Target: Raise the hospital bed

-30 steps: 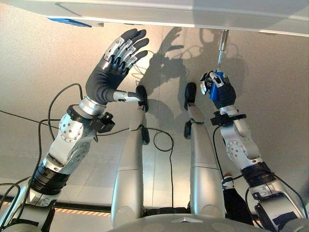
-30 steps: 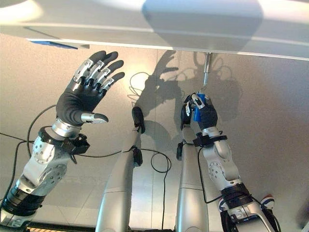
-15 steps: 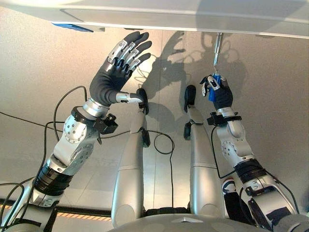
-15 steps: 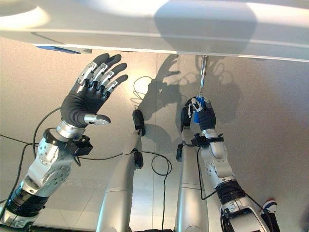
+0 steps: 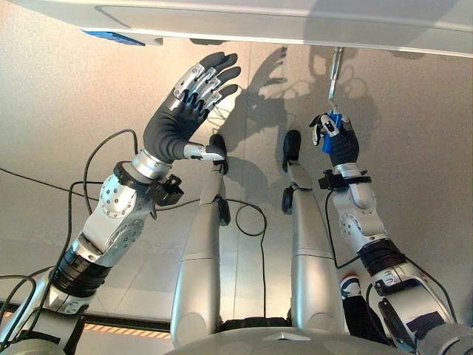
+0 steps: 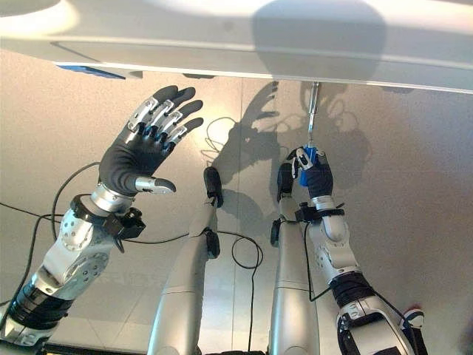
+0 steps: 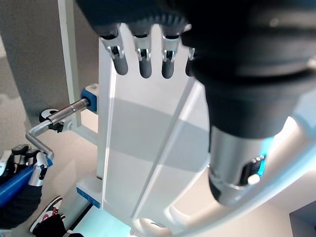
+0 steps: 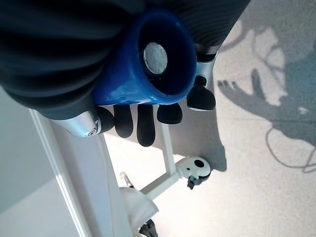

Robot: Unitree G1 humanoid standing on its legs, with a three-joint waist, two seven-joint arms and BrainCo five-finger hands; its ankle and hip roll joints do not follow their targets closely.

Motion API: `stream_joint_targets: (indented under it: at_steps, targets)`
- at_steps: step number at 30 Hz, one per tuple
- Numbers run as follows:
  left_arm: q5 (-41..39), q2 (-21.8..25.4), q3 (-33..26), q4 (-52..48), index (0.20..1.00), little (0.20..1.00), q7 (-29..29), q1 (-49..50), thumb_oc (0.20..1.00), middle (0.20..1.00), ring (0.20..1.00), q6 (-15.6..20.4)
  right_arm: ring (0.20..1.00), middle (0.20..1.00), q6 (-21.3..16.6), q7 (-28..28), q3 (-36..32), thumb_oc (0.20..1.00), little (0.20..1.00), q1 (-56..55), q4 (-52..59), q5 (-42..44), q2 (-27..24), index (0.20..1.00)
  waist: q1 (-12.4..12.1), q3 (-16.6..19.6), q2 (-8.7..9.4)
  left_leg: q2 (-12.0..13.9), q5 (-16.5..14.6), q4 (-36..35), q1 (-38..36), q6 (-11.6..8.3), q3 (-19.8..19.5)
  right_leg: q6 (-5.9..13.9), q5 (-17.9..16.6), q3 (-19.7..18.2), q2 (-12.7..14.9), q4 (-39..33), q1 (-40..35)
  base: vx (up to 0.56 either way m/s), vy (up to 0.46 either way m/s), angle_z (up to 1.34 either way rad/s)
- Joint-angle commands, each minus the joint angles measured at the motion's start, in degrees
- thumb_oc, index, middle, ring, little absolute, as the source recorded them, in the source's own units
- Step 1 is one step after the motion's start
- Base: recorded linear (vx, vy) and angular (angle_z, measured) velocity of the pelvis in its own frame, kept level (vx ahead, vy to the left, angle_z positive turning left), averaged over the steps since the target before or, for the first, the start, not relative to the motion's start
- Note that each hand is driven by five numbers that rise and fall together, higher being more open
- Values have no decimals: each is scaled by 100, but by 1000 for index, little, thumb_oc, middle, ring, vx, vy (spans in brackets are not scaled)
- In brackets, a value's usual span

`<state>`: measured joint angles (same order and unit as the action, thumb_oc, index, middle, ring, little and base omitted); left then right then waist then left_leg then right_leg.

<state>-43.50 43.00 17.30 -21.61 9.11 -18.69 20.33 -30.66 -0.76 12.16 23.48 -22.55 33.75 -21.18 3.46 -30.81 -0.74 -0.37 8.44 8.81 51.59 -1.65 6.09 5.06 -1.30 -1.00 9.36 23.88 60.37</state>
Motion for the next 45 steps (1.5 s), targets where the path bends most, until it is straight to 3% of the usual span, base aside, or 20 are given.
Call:
stream_joint_targets:
  at_steps: [1,3,5,6,7,17,26,33,45]
  targets:
    - [29,-362,-9,-346,1000,1000,80,-152,1000,1000,1000,161,200,200,313,905,-1353,200,200,127,-950,1541,-1088,200,166,102,-622,322,-420,224,-273,-391,-299,308,-19,411,-325,-317,-312,0,0,0]
    - [88,-306,-111,-353,1000,1000,137,-141,1000,1000,1000,162,200,200,570,300,-746,200,200,-228,60,1024,-1344,200,192,102,-540,334,-384,205,-246,-401,-282,307,-71,407,-342,-336,-277,-7,-18,-1]
    - [109,-251,-160,-369,1000,1000,164,-90,1000,1000,1000,163,200,200,695,135,-492,200,200,-365,485,712,-1569,200,211,102,-510,335,-375,197,-245,-401,-278,307,-81,411,-343,-344,-275,-13,-26,-6]
    - [220,-66,-268,-375,1000,1000,213,42,1000,1000,1000,157,200,200,896,-244,-15,200,200,-494,1340,-136,-2166,200,217,102,-479,357,-360,231,-202,-400,-273,309,-99,410,-348,-327,-248,-11,-25,-8]
    - [279,0,-273,-389,1000,1000,232,99,1000,1000,1000,165,200,200,946,-360,129,200,200,-583,1711,-226,-2309,200,237,102,-465,355,-365,267,-184,-397,-279,312,-101,411,-340,-322,-253,-12,-29,-9]
    - [527,167,-332,-470,1000,1000,155,275,1000,1000,1000,196,200,200,1133,-642,841,200,200,-429,2255,-684,-2315,200,232,102,-495,340,-374,378,-112,-387,-308,307,-114,445,-315,-280,-265,-1,0,0]
    - [582,135,-316,-493,1000,1000,121,277,1000,1000,1000,241,200,200,1067,-583,783,200,200,-426,2354,-662,-2335,200,235,102,-498,336,-392,425,-91,-382,-315,310,-117,441,-300,-259,-275,1,4,1]
    - [538,-17,-333,-452,1000,1000,101,232,1000,1000,1000,247,200,200,999,-484,467,200,200,-531,2233,-255,-2036,200,244,102,-496,336,-398,424,-92,-391,-304,304,-103,417,-313,-245,-268,0,0,0]
    - [207,-224,-356,-392,1000,1000,219,197,1000,1000,1000,225,200,200,567,186,-705,200,200,-740,1553,343,-1491,200,269,102,-625,324,-382,323,-232,-428,-265,296,-25,344,-325,-195,-267,0,0,0]
